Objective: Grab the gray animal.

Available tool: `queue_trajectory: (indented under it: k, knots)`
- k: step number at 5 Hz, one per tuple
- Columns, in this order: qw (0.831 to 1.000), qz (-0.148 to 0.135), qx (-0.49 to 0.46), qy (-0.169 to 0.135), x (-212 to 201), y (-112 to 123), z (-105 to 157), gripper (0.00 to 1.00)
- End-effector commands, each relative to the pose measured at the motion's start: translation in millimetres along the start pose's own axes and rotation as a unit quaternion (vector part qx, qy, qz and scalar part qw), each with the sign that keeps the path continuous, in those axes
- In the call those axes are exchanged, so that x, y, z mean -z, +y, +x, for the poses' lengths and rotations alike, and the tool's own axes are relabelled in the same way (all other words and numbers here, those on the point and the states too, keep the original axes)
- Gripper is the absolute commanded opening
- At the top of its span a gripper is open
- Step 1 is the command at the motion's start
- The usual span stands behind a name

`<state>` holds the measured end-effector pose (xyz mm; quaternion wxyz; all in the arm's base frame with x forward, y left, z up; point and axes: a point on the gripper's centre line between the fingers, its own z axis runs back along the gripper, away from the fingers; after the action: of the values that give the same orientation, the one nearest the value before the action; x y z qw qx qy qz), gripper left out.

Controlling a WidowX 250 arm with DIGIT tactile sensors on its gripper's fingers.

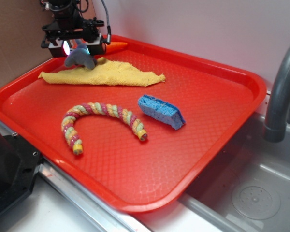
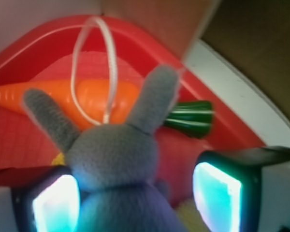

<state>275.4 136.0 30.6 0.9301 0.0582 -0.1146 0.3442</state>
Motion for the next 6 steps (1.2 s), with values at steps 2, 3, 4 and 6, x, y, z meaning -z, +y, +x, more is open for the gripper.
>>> queue_trajectory:
  k: [2, 3, 4, 6]
  knots:
    - [1.0, -0.011, 0.001, -0.013, -15, -4, 3, 0.0]
    - [1.0, 0.008, -0.02, 0.0, -52, -6, 3, 0.0]
    - [0.999, 0.006, -0.028, 0.022, -93, -11, -3, 0.0]
    - [0.989, -0.06, 0.09, 0.102, -151, -45, -43, 0.0]
